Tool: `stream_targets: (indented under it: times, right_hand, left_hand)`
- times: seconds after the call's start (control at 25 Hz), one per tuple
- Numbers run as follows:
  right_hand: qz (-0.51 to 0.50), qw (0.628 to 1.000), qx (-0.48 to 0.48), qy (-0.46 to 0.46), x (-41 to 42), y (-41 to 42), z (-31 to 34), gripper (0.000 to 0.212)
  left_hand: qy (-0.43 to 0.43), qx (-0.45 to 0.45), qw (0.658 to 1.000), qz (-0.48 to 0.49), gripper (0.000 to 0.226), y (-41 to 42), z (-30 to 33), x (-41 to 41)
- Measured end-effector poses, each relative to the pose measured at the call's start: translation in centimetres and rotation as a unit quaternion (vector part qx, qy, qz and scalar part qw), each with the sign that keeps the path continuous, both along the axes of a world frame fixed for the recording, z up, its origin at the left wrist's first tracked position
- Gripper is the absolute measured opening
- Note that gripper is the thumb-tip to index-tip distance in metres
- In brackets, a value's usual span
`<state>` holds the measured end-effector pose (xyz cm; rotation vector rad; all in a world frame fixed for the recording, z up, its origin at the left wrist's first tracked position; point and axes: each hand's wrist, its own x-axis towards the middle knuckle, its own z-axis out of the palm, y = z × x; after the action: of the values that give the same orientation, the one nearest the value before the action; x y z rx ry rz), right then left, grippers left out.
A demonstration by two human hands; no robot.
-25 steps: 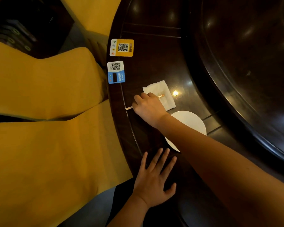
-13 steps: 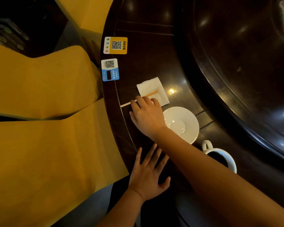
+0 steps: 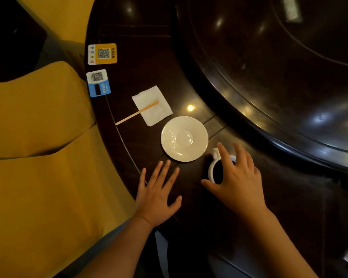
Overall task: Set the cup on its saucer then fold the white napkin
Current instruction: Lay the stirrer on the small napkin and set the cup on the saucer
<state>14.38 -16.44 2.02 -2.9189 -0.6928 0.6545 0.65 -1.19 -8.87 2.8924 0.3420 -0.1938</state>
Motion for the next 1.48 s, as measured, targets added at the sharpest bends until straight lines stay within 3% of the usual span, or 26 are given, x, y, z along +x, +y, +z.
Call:
stream_targets:
  times: [0.48, 0.76, 0.96, 1.48]
  right_hand:
    - [0.005, 0.999, 0.027, 0.030, 0.4, -1.4, -0.8, 0.094]
    - [0.068, 0.993, 0.094, -0.030, 2.1, 3.0, 0.2, 0.094]
    - [0.112, 0.988, 0.091, -0.063, 4.0, 7.3, -0.3, 0.093]
    - [0.157, 0.985, 0.058, -0.037, 5.5, 10.2, -1.9, 0.090]
  left_hand:
    - [-0.007, 0.004, 1.000, -0.001, 0.074, 0.1, -0.3, -0.1]
    - [-0.009, -0.001, 1.000, -0.003, 0.073, 0.1, -0.2, -0.1]
    - [-0.005, 0.004, 1.000, -0.001, 0.075, 0.0, -0.2, -0.2]
    - [-0.004, -0.003, 1.000, -0.001, 0.075, 0.0, -0.3, -0.1]
